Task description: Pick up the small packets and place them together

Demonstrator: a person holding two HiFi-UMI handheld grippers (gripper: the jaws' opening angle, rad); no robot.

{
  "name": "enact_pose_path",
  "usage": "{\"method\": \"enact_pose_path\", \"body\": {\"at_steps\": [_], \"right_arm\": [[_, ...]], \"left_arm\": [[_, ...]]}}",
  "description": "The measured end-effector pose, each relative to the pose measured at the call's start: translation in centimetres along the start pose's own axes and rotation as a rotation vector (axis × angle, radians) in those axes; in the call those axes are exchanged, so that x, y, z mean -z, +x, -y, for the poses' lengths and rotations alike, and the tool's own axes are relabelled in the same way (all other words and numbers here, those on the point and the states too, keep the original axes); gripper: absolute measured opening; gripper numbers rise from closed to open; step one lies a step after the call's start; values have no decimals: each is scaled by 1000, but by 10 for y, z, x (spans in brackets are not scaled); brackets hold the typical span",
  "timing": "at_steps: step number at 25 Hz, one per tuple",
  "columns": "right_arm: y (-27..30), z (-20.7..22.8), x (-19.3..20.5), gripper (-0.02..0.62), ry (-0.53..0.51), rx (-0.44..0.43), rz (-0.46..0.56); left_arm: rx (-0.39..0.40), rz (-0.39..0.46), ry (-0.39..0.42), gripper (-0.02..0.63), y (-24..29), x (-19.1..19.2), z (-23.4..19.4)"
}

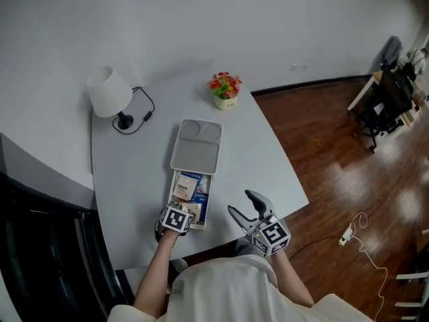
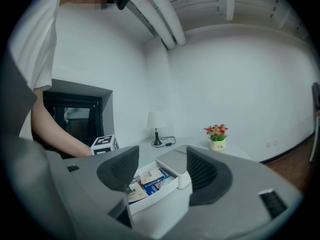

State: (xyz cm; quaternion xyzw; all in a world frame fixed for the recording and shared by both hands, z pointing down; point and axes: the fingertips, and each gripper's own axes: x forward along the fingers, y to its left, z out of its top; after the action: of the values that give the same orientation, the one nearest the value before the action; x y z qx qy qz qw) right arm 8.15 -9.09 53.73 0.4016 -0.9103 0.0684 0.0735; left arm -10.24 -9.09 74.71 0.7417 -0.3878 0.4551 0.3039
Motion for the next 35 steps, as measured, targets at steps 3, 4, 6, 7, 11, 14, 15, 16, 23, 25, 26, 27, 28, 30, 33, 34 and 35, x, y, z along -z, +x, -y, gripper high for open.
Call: {"method": "enact_pose_path", "body": {"at_steps": [3, 4, 6, 7, 11, 14, 15, 16, 23, 25, 26, 27, 28, 30, 33, 34, 35], "right_arm": [[-5, 0, 2, 290, -3, 2, -8], [-6, 0, 3, 290, -2, 4, -9], [-9, 1, 4, 290, -2, 7, -12], [-10, 2, 4, 290, -2, 9, -14], [-15, 5, 5, 290, -6, 16, -19], [-15, 7, 6, 290, -4, 22, -17], [-15, 6, 6, 290, -2, 22, -16], [-14, 6, 5, 290, -2, 19, -16], [-5, -4, 5, 290, -7, -14, -12], [0, -7, 4, 290, -10, -27, -12], [2, -9, 4, 290, -13, -35, -12], [4, -11, 3, 290, -17, -43, -12], [6, -12, 3, 290, -19, -48, -12], [10, -14, 2, 290, -15, -56, -11], [15, -14, 1, 290, -16, -62, -9], [16, -14, 1, 290, -15, -63, -8], [17, -13, 0, 290, -14, -62, -6]], "left_arm": [[-9, -34, 1, 293, 13, -5, -3], [-9, -61, 4, 293, 20, -1, -4], [-2, -115, 4, 293, 31, 5, -3], [-2, -135, 3, 293, 32, 6, -2], [-23, -169, -8, 290, 33, 4, -2], [-38, -171, 3, 262, 33, 3, -4], [-40, -169, 9, 247, 32, 3, -4], [-43, -165, 14, 239, 29, 2, -4], [-45, -62, 4, 210, 1, -11, -3], [-41, -31, 7, 210, -12, -16, -4], [-44, -16, 10, 210, -20, -18, -5], [-46, -3, 10, 210, -28, -21, -6], [-48, 6, 9, 210, -35, -22, -8], [-55, 23, 11, 210, -48, -27, -13], [-57, 46, 34, 210, -64, -38, -21], [-58, 55, 42, 210, -69, -43, -23], [-61, 61, 47, 210, -73, -48, -26]]}}
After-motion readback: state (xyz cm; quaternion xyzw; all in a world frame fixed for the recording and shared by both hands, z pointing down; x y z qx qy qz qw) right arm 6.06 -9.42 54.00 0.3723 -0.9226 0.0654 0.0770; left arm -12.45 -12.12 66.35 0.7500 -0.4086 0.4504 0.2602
